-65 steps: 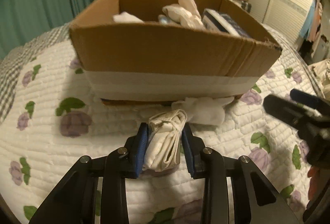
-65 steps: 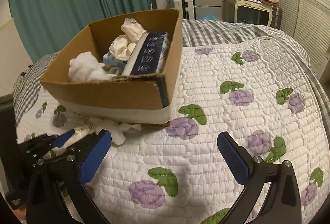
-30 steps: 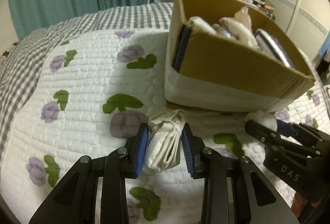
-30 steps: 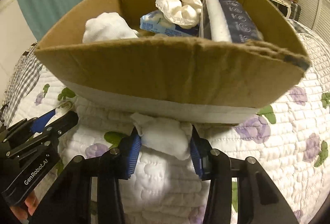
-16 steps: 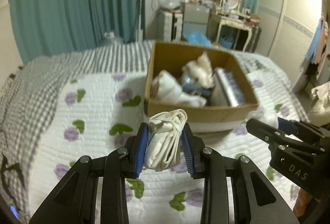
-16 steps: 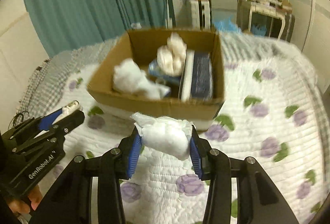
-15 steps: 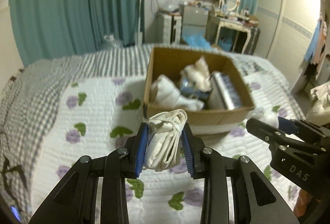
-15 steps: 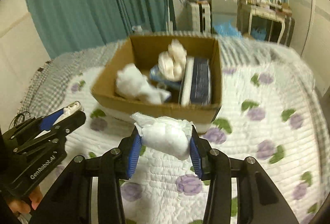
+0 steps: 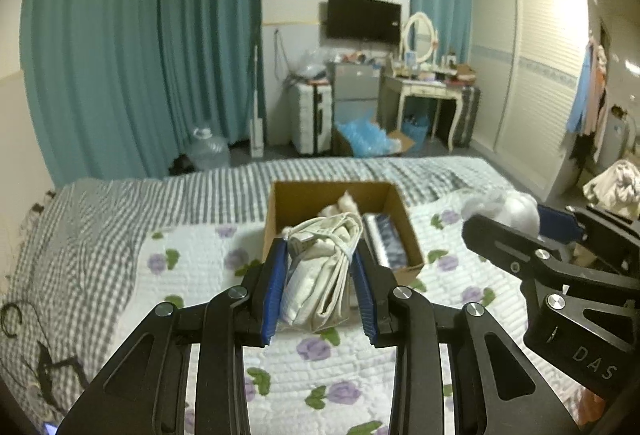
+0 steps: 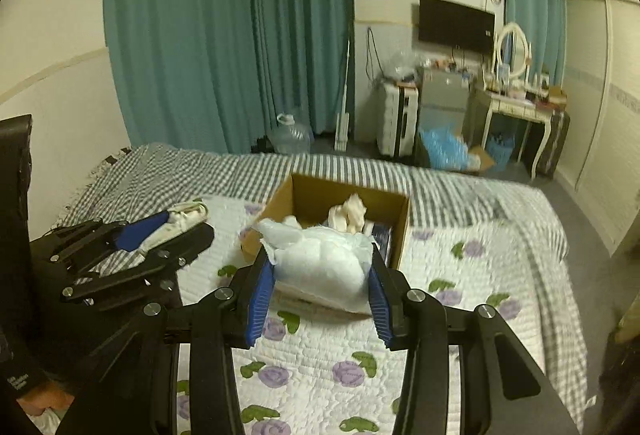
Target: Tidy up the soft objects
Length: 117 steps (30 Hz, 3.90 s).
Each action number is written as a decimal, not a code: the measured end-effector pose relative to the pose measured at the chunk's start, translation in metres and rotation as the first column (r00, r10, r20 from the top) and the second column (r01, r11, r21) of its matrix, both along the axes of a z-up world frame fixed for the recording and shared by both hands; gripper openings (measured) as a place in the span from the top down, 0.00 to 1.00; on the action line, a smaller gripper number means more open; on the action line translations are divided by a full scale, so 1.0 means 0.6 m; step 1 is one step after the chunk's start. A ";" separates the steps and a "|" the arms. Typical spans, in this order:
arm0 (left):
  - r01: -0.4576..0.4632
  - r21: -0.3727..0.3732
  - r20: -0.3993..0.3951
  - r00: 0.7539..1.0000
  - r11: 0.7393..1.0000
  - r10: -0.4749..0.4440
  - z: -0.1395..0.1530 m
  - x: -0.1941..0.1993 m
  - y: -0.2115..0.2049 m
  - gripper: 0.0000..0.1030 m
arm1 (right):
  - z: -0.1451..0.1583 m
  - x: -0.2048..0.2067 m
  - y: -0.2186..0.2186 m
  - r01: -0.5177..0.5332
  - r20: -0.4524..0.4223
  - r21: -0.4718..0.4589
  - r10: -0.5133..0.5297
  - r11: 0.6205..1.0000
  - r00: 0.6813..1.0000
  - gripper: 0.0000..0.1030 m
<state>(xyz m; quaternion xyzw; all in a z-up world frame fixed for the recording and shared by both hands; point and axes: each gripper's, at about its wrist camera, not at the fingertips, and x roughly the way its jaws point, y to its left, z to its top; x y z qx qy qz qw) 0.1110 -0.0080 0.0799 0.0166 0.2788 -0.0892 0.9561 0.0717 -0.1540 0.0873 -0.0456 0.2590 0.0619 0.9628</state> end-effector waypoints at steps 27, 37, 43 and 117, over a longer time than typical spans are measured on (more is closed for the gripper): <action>0.022 0.035 -0.047 0.999 0.999 -0.020 -0.101 0.263 -0.040 0.68 | -0.020 0.285 -0.012 -0.022 0.009 -0.004 0.022 1.000 1.000 0.59; 0.047 0.054 -0.124 0.991 0.997 -0.040 -0.195 0.320 -0.056 0.43 | -0.125 0.391 -0.040 -0.021 -0.083 0.033 0.024 0.999 0.996 0.58; 0.024 0.041 -0.116 0.993 0.999 -0.019 -0.207 0.321 -0.056 0.31 | -0.152 0.426 -0.052 -0.015 -0.104 0.057 0.021 0.998 0.994 0.44; -0.116 0.010 0.189 0.975 0.993 0.112 -0.135 -0.015 0.053 0.00 | -0.149 0.030 -0.028 0.121 0.171 0.062 -0.130 0.991 0.977 0.00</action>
